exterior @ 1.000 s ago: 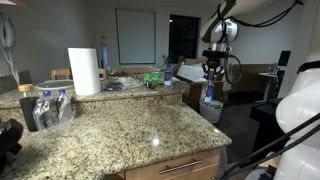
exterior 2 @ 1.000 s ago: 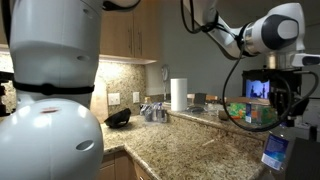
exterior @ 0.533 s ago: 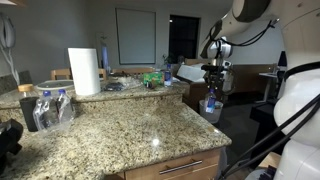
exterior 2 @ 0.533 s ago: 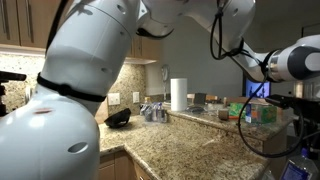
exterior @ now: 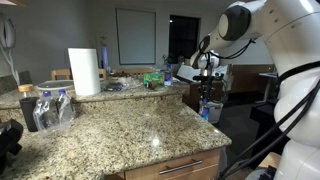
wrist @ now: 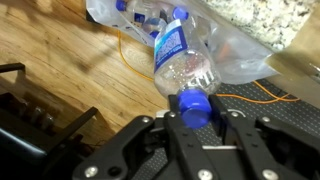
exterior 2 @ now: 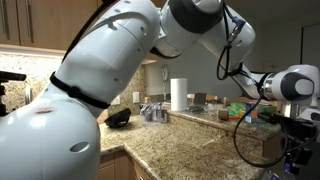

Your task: Put the bottle on the counter in the plastic bag

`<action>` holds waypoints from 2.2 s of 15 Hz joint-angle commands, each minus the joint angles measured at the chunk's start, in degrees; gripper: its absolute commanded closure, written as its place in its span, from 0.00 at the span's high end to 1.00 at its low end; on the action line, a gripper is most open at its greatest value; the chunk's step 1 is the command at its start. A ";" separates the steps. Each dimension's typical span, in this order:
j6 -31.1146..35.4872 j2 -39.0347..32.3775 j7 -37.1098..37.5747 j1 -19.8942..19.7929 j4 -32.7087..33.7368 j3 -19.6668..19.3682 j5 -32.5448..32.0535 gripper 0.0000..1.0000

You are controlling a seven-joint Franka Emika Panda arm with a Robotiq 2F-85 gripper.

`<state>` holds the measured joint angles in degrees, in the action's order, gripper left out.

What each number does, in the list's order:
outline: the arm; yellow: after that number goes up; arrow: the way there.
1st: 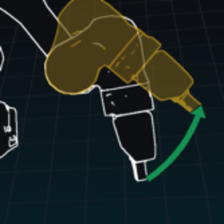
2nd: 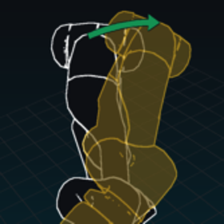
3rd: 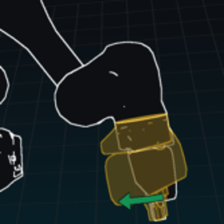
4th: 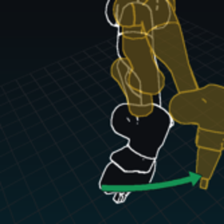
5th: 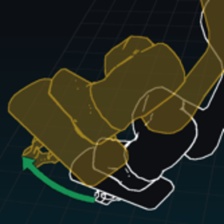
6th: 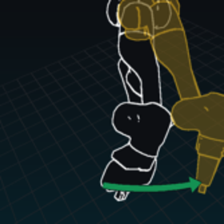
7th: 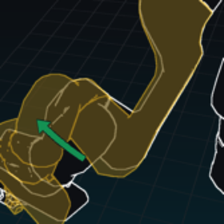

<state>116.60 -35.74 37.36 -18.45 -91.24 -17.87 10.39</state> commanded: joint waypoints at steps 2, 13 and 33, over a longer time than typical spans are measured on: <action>-2.84 -2.82 1.19 1.34 1.72 0.72 -0.25 0.08; 0.96 -8.41 6.87 2.32 5.86 -1.32 -0.80 0.08; 11.22 -6.89 7.02 5.79 2.19 -0.89 -1.65 0.91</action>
<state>126.33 -45.30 43.98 -12.69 -85.96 -18.96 9.67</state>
